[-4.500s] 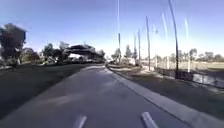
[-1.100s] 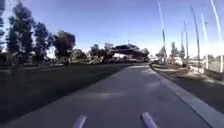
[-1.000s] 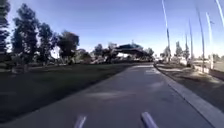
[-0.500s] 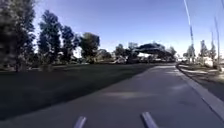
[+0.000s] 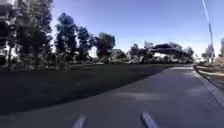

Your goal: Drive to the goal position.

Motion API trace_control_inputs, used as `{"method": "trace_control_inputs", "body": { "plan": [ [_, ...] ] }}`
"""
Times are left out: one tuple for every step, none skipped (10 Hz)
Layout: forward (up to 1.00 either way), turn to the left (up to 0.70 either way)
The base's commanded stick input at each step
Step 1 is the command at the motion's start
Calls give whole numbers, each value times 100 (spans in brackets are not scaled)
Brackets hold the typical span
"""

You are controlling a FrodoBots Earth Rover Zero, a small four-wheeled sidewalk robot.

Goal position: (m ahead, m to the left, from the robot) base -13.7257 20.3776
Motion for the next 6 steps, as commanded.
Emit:
{"method": "trace_control_inputs", "body": {
  "plan": [
    [0,99],
    [0,99],
    [0,99],
    [0,99],
    [0,99],
    [0,99]
  ]
}}
